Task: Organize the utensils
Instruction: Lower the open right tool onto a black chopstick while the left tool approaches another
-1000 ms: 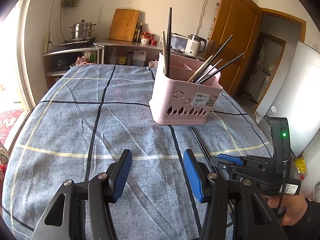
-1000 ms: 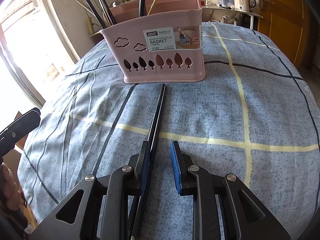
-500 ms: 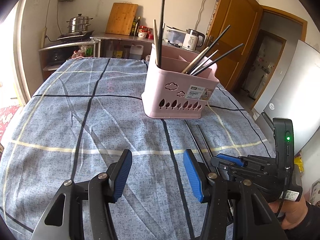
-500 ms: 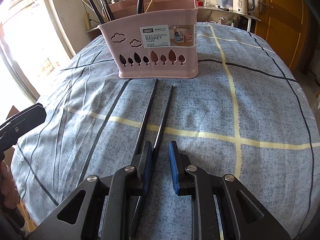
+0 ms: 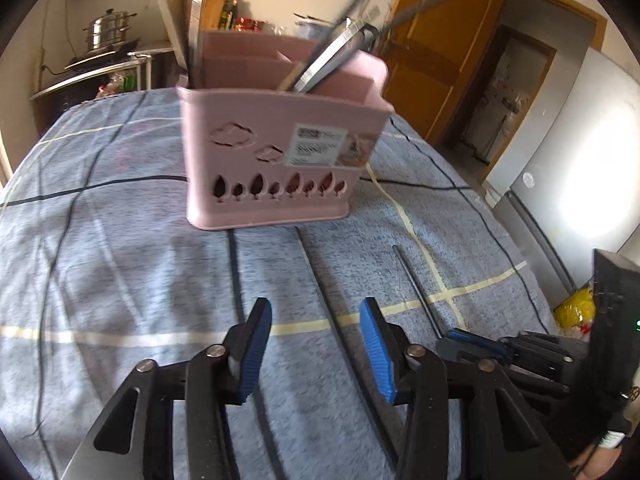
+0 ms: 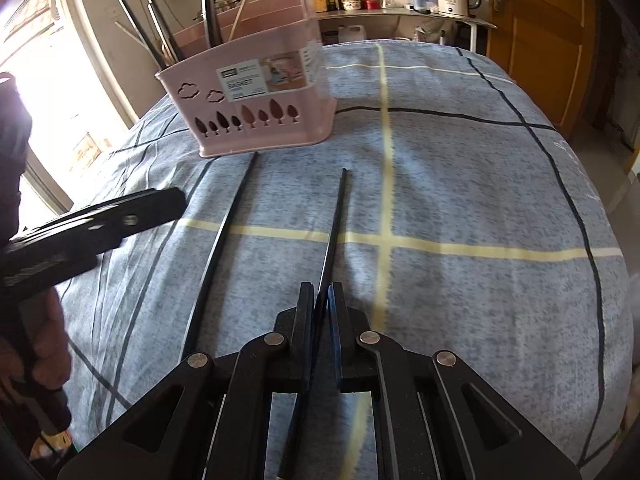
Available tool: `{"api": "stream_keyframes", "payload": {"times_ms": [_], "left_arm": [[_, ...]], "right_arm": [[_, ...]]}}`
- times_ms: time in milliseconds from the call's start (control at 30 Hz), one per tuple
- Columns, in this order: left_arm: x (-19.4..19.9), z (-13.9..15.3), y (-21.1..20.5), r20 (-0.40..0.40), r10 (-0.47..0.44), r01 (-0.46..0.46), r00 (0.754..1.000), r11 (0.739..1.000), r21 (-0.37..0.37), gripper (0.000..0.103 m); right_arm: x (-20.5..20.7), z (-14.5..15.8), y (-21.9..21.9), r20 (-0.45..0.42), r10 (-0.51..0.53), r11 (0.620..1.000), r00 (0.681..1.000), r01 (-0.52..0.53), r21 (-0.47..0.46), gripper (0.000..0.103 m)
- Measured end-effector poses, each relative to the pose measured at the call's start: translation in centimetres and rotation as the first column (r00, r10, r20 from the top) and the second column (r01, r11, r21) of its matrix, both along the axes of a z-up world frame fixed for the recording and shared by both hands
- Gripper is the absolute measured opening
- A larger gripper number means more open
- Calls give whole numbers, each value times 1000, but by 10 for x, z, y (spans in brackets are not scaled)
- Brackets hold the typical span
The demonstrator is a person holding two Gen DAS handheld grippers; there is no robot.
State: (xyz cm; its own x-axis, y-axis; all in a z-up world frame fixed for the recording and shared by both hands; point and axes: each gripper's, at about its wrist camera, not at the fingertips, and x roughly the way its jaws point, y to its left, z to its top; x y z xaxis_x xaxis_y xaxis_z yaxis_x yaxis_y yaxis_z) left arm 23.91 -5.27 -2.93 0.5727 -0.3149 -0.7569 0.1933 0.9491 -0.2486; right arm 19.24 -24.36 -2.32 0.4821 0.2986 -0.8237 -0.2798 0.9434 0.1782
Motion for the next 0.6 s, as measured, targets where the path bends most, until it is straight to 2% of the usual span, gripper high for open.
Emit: {"api": "stream_keyframes", "payload": {"times_ms": [33,133,167,233,367,600], "left_arm": [[6,-6,-7,-17,-9,9,1000,1000,13,34],[17,-20,-22,-55,-24,26,998,999,39,24],[18,-20,-26,-33,-23,25,999,998,62,22],[19,-20,-30,-38,-30,33,999,996,82,10],[14,-22,-25,-52,-49,53,997,995,82,8],[1,-22,-3,-55,-29,34,998,996,86,8]], "right_arm": [[0,-1,-4,-2,-7,1000,1000,7,2,8],[-1,-1,-11,-6,-18,1000,1000,18,17,7],[-1,-1,-13,-8,-20,1000,1000,21,22,7],[-1,0,-15,-10,-21,999,1000,22,27,7],[3,0,-16,-21,-26,999,999,27,44,8],[20,0,-9,-19,-29,999,999,29,37,9]]}}
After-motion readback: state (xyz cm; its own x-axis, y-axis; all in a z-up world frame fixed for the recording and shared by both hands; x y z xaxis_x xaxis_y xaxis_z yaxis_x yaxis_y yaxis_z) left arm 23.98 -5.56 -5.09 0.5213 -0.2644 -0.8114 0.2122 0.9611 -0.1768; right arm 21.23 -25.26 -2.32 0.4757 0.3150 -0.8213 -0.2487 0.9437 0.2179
